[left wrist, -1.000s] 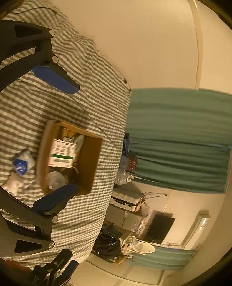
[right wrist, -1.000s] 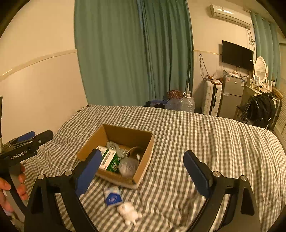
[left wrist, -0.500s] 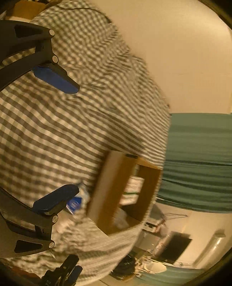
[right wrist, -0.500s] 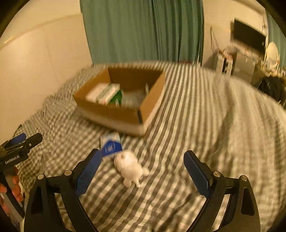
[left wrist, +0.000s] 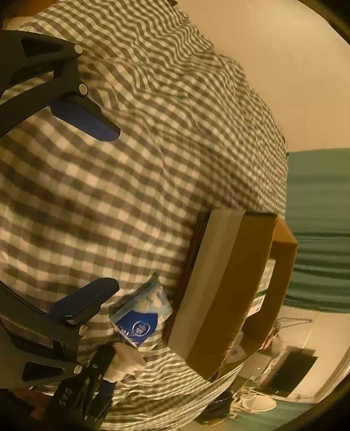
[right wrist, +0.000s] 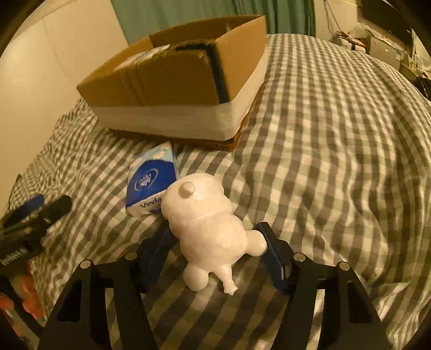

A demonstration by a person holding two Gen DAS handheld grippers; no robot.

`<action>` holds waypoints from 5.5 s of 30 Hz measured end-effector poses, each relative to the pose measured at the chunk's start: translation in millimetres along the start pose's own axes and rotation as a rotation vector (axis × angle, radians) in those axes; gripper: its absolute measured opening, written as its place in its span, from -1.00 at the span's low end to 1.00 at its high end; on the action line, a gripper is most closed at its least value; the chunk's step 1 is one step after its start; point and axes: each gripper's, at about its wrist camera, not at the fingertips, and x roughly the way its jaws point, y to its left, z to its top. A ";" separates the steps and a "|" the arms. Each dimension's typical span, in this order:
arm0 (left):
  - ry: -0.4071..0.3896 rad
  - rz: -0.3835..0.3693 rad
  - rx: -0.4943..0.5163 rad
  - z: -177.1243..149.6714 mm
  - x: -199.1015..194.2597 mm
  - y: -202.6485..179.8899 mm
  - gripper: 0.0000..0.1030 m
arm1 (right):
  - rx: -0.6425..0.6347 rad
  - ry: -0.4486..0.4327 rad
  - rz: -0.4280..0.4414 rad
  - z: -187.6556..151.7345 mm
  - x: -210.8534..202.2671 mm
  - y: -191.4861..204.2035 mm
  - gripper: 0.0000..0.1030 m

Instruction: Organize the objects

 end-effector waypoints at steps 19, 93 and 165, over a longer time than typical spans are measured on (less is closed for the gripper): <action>0.045 -0.074 0.109 6.7 47.8 -116.3 1.00 | 0.173 -0.144 -0.148 -2.7 -49.6 -72.5 0.24; -0.479 -0.194 0.074 153.6 -179.1 -29.6 1.00 | 0.045 -0.563 -0.222 132.9 -248.0 28.3 0.99; -0.379 -0.035 0.088 54.5 -115.6 -37.4 1.00 | 0.057 -0.464 -0.305 46.2 -145.1 24.4 0.99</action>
